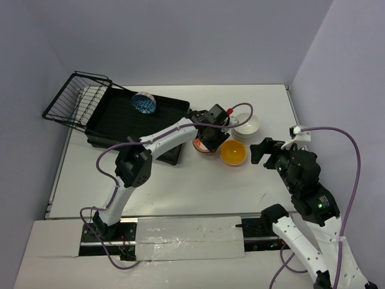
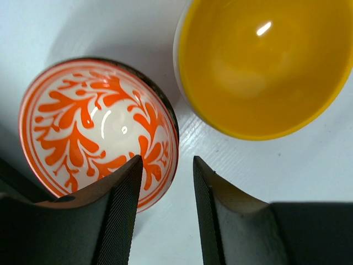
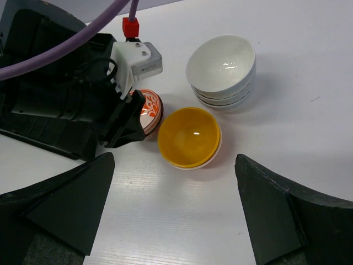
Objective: Load the bowls into the dish rack
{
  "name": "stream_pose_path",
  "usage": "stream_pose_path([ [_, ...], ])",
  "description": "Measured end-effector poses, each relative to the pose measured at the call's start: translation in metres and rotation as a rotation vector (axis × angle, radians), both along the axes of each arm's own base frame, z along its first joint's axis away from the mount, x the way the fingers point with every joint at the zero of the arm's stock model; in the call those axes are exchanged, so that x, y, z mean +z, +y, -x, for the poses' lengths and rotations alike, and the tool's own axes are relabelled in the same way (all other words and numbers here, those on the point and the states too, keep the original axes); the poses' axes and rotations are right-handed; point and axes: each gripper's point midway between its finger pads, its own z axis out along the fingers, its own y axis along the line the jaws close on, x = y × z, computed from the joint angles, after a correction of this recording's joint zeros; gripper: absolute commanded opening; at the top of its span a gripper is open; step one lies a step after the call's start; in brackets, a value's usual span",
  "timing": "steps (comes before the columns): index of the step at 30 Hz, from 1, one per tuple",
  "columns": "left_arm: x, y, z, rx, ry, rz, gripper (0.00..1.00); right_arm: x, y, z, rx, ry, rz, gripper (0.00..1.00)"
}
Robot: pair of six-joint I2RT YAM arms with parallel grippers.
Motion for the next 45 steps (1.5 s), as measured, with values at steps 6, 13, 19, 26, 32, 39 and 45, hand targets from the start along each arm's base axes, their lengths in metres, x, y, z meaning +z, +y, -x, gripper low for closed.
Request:
stream_pose_path([
  [6,0.002,-0.007,-0.005,-0.024,-0.012,0.015,0.42,0.000,0.000,0.000,0.000,0.000,0.001,0.97],
  [13,-0.009,-0.004,-0.004,-0.034,0.006,-0.010,0.35,0.000,0.000,0.000,0.000,0.000,0.001,0.97],
  [19,-0.013,-0.003,-0.003,-0.041,0.013,-0.020,0.22,0.000,0.000,0.000,0.000,0.001,0.001,0.97],
  [26,-0.007,-0.006,-0.005,-0.049,0.002,-0.005,0.09,-0.001,0.000,0.000,0.000,0.003,0.002,0.97],
  [32,-0.002,-0.007,-0.004,-0.051,0.008,0.001,0.00,-0.001,0.000,0.000,0.000,0.003,0.001,0.97],
  [39,0.007,-0.005,-0.006,-0.031,0.022,0.014,0.00,-0.001,0.000,0.000,0.000,0.003,0.001,0.97],
  [45,0.058,-0.012,-0.021,0.057,-0.007,0.153,0.00,-0.001,0.000,0.000,0.001,0.003,0.002,0.97],
])
